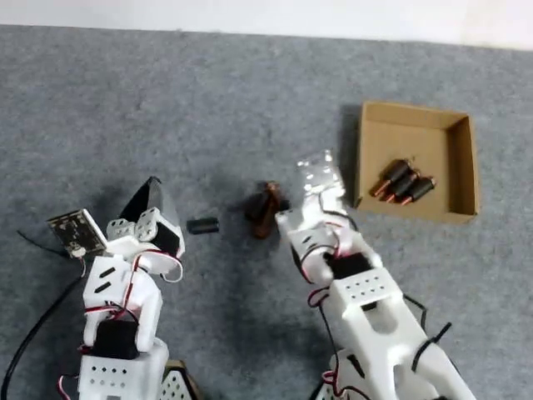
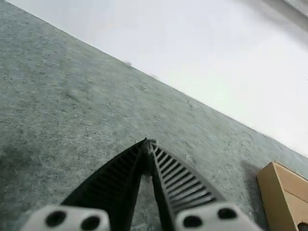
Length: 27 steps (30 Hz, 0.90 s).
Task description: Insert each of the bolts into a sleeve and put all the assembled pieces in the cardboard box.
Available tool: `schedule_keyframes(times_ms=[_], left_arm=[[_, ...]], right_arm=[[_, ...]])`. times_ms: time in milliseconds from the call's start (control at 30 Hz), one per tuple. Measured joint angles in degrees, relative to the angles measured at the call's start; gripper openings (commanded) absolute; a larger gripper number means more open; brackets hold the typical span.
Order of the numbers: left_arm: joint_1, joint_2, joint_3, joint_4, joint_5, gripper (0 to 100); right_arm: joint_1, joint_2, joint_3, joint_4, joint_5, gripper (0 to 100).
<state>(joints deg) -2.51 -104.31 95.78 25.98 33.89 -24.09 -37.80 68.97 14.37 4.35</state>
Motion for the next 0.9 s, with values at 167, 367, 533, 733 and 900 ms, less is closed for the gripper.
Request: schedule_keyframes(times_ms=[167,367,533,733,900], left_arm=[[-0.1,0.0,0.0,0.0,-0.1,1],[-0.1,0.0,0.0,0.0,-0.2,1],[-5.7,0.0,0.0,-1.8,-0.2,1],[-13.2,0.0,0.0,-4.9,-0.2,1],[-17.1,0.0,0.0,-5.2,-0.2,1]], right_arm=[[-2.5,4.1,0.0,0.2,3.9,20.2],[-8.6,8.5,-1.3,1.2,7.5,20.2],[-14.7,16.1,-12.5,9.7,12.3,20.1],[-20.3,32.0,-29.8,18.5,18.0,20.1],[-21.4,47.8,-46.2,24.3,18.5,20.1]])
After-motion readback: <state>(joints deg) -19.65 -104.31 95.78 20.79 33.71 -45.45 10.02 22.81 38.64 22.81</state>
